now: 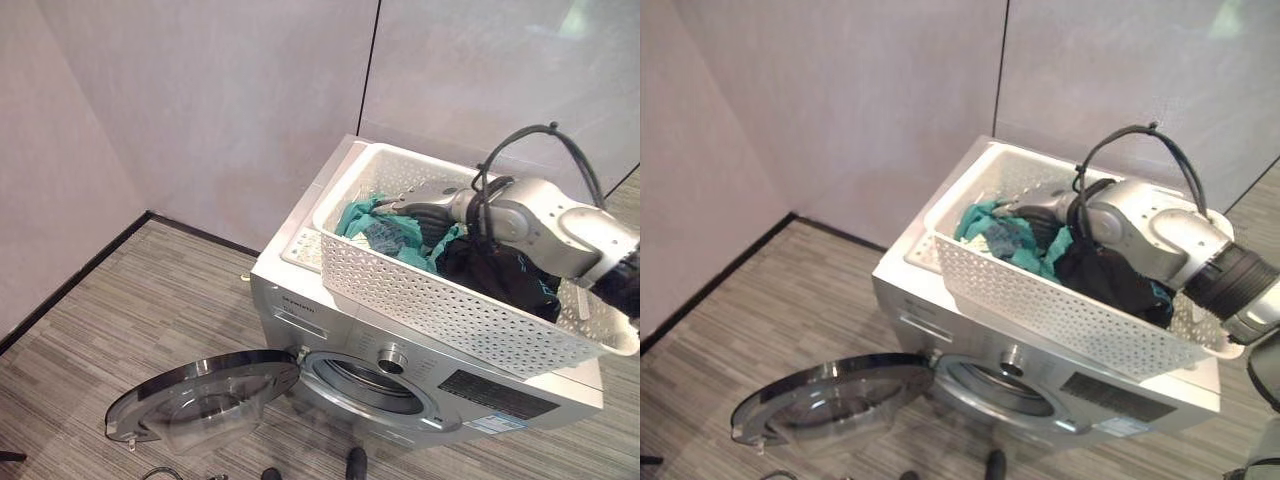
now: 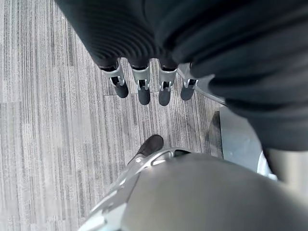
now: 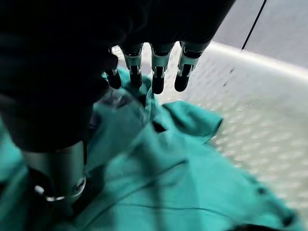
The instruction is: Grab the laundry basket,head to the washer,open it,put in the laundry and shut it.
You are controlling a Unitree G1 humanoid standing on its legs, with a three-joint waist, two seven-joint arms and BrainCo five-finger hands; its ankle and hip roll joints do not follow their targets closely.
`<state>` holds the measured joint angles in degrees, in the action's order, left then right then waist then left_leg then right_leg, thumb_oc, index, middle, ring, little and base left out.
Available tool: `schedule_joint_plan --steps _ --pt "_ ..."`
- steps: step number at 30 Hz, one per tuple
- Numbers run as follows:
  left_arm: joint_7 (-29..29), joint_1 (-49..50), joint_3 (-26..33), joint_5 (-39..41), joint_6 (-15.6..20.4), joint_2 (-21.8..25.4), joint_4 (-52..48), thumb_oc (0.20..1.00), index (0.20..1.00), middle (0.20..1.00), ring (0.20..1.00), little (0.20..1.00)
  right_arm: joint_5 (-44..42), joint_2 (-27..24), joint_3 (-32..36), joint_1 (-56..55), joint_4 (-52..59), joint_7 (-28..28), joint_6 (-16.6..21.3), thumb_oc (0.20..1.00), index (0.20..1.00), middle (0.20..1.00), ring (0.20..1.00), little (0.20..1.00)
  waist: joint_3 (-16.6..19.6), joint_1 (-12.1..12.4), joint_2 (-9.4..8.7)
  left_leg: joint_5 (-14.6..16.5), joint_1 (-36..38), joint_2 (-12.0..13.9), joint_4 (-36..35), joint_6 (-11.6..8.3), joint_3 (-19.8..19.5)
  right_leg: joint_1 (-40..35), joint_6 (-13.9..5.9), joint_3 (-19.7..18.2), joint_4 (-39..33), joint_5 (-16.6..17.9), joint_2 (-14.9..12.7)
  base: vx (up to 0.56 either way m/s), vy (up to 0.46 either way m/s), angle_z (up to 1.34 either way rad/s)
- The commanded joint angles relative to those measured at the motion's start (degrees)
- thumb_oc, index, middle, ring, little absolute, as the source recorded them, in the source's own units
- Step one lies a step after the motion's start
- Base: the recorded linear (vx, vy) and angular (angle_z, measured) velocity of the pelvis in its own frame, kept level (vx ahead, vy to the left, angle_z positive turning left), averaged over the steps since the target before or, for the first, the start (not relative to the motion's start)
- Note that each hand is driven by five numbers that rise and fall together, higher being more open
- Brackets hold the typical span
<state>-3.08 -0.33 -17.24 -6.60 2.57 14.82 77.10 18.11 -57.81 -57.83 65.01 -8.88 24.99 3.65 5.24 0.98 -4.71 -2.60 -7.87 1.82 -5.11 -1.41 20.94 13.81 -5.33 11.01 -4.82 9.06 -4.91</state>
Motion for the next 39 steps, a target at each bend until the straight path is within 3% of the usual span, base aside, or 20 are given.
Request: schedule_joint_plan --steps 1,5,11,19,20,21,22,32,36,39 --pt "0.49 -1.54 2.01 0.92 -0.43 1.44 1.92 1.0 1.0 1.0 1.0 1.0 5.32 0.65 5.7 6.24 -4.29 -5.0 -1.25 1.0 1.0 1.0 1.0 1.0 -4.03 2.47 -3.01 -1.48 -1.36 -0.25 0.11 -2.07 -4.15 -5.16 -3.1 -1.58 -0.18 -0.57 -0.63 0.0 0.0 0.0" --pt "1.21 -1.51 1.72 1.03 -0.53 1.08 1.7 1.0 1.0 1.0 1.0 1.0 9.07 4.23 10.12 4.67 -5.96 -8.18 -1.81 1.0 1.0 1.0 1.0 1.0 -4.24 2.94 -3.06 -1.27 -1.61 -0.53 0.11 -1.7 -4.29 -5.1 -3.07 -1.9 -0.18 -0.38 -0.84 0.0 0.0 0.0" --pt "1.51 -1.7 1.55 0.98 -0.72 0.52 1.41 1.0 1.0 1.0 1.0 1.0 11.35 7.95 12.13 0.55 -7.18 -8.3 -1.97 1.0 1.0 1.0 1.0 1.0 -4.26 3.29 -2.86 -0.93 -1.33 -0.87 0.11 -1.42 -4.33 -5.46 -3.08 -1.95 -0.18 -0.37 -1.04 0.0 0.0 0.0" --pt "0.99 -1.84 1.15 2.13 -0.94 0.35 1.74 1.0 1.0 1.0 1.0 1.0 10.31 14.88 4.71 -0.79 -13.54 0.18 -2.63 1.0 1.0 1.0 1.0 1.0 -4.11 3.85 -3.09 -0.69 -0.85 -1.13 0.11 -1.29 -4.34 -5.92 -3.03 -1.74 -0.18 -0.59 -1.29 0.01 0.005 0.0" --pt "0.94 -1.76 1.27 2.13 -1.05 0.33 2.14 1.0 1.0 1.0 1.0 1.0 9.57 15.29 4.26 -0.46 -13.35 0.54 -2.7 0.724 0.724 0.724 0.724 0.724 -3.91 3.68 -3.09 -0.57 -0.6 -1.17 0.11 -1.27 -4.24 -6.04 -3.07 -1.89 -0.18 -0.61 -1.32 0.03 0.012 0.0" --pt "0.94 -1.75 1.29 2.13 -1.04 0.33 2.16 1.0 1.0 1.0 1.0 1.0 9.56 15.31 4.23 -0.44 -13.37 0.53 -2.7 0.576 0.576 0.576 0.576 0.576 -3.91 3.68 -3.08 -0.56 -0.58 -1.16 0.11 -1.27 -4.23 -6.05 -3.07 -1.9 -0.18 -0.61 -1.32 0.0 0.0 0.0" --pt "0.94 -1.78 1.3 2.09 -1.11 0.41 2.28 1.0 1.0 1.0 1.0 1.0 9.47 15.39 3.99 -0.21 -13.7 0.54 -2.78 0.2 0.2 0.2 0.2 0.2 -3.82 3.61 -3.06 -0.53 -0.46 -1.18 0.11 -1.27 -4.18 -6.1 -3.09 -1.99 -0.18 -0.59 -1.34 0.0 0.0 0.0" --pt "1.41 -1.32 1.8 1.71 -1.07 0.46 3.03 1.0 1.0 1.0 1.0 1.0 7.49 11.23 10.13 -0.18 -15.76 -6.12 -3.82 0.2 0.2 0.2 0.2 0.2 -2.18 2.46 -2.4 -0.15 1.45 -1.44 0.11 -1.15 -4.04 -7.69 -3.32 -2.45 0.33 -0.43 -1.62 0.0 0.0 0.0" --pt "1.56 -1.26 1.18 1.58 -0.28 -0.34 2.55 1.0 1.0 1.0 1.0 1.0 2.07 5.27 20.37 -3.94 -18.13 -14.63 -3.61 0.2 0.2 0.2 0.2 0.2 -0.51 2.06 -1.25 -0.12 3.16 -1.9 0.11 -1.15 -4.73 -9.4 -3.51 -1.96 0.83 -0.68 -1.91 -0.01 -0.015 0.08" --pt "1.95 -1.24 0.31 1.79 -0.03 -0.75 2.52 1.0 1.0 1.0 1.0 1.0 -2.73 5.13 25.59 -4.75 -21.95 -19.74 -3.57 0.2 0.2 0.2 0.2 0.2 0.3 2.41 -0.75 -0.23 3.83 -1.98 0.11 -1.16 -5.31 -10.27 -3.5 -1.21 0.84 -1.1 -1.99 -0.02 -0.011 0.05"
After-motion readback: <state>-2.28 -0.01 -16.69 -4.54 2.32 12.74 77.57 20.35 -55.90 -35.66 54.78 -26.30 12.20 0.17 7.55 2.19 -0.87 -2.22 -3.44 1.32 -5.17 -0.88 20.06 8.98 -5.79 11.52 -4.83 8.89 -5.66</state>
